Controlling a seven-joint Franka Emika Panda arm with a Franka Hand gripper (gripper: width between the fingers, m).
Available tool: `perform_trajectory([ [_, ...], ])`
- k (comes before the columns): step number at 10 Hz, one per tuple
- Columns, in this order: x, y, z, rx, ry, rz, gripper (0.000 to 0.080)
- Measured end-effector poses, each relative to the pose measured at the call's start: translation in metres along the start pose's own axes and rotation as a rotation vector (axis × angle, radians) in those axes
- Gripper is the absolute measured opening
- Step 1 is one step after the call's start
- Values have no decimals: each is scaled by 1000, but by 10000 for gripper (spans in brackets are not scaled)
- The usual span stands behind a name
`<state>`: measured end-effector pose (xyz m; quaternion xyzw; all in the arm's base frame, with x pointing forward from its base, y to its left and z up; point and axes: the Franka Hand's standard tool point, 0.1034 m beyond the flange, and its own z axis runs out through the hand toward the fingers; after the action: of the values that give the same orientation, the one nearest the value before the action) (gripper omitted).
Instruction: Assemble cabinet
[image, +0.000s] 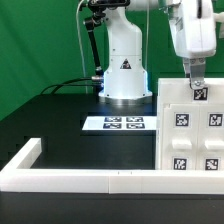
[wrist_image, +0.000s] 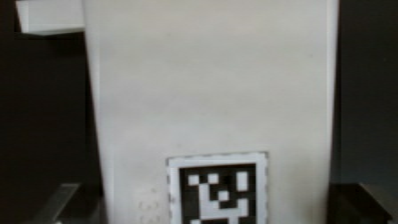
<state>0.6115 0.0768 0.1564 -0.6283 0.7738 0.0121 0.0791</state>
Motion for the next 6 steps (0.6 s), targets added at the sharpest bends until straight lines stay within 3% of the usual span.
perform_trajectory([
  [6, 8, 4, -2, -3, -34, 277, 558],
])
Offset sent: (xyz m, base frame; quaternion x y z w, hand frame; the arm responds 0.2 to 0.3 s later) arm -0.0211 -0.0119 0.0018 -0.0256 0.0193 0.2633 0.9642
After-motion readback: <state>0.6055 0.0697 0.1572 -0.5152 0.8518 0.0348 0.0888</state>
